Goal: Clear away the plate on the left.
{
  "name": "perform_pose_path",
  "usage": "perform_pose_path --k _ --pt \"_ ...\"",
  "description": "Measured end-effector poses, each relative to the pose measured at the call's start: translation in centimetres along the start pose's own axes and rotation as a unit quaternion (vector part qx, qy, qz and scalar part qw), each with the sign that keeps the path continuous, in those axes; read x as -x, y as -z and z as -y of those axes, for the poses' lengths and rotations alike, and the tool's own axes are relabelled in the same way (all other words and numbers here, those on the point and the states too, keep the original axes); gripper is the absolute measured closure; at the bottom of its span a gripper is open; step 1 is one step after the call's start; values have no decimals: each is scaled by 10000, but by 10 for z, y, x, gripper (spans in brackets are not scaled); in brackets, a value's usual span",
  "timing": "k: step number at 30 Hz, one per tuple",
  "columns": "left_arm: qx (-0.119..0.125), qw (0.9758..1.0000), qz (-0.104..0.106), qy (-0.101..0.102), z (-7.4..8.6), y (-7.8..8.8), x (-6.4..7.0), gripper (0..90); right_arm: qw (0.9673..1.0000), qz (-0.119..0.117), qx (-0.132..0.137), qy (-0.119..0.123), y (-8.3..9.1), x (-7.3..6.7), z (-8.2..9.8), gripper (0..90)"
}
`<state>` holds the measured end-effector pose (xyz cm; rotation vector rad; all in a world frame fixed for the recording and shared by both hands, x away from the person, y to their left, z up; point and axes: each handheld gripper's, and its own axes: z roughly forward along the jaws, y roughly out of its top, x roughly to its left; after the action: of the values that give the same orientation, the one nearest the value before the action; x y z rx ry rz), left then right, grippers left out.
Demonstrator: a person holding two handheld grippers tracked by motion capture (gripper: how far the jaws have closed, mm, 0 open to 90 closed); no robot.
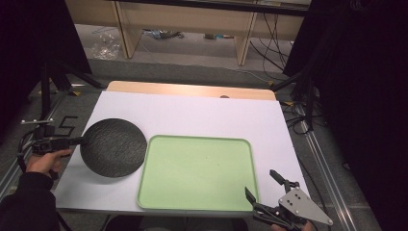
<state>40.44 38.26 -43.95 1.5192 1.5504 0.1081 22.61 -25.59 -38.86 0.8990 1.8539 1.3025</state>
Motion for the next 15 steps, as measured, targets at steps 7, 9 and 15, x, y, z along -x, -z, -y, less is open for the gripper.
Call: perform_pose_path --k 7,9,15 --pt "463 9977 -198 -458 -5 27 8 853 10000 26 35 58 0 0 0 154" --pt "426 9964 -237 -692 -9 34 17 860 10000 -22 75 47 -1 0 0 154" --pt "348 9884 -648 -1330 -16 38 56 860 10000 -46 -35 2 0 -3 0 154"
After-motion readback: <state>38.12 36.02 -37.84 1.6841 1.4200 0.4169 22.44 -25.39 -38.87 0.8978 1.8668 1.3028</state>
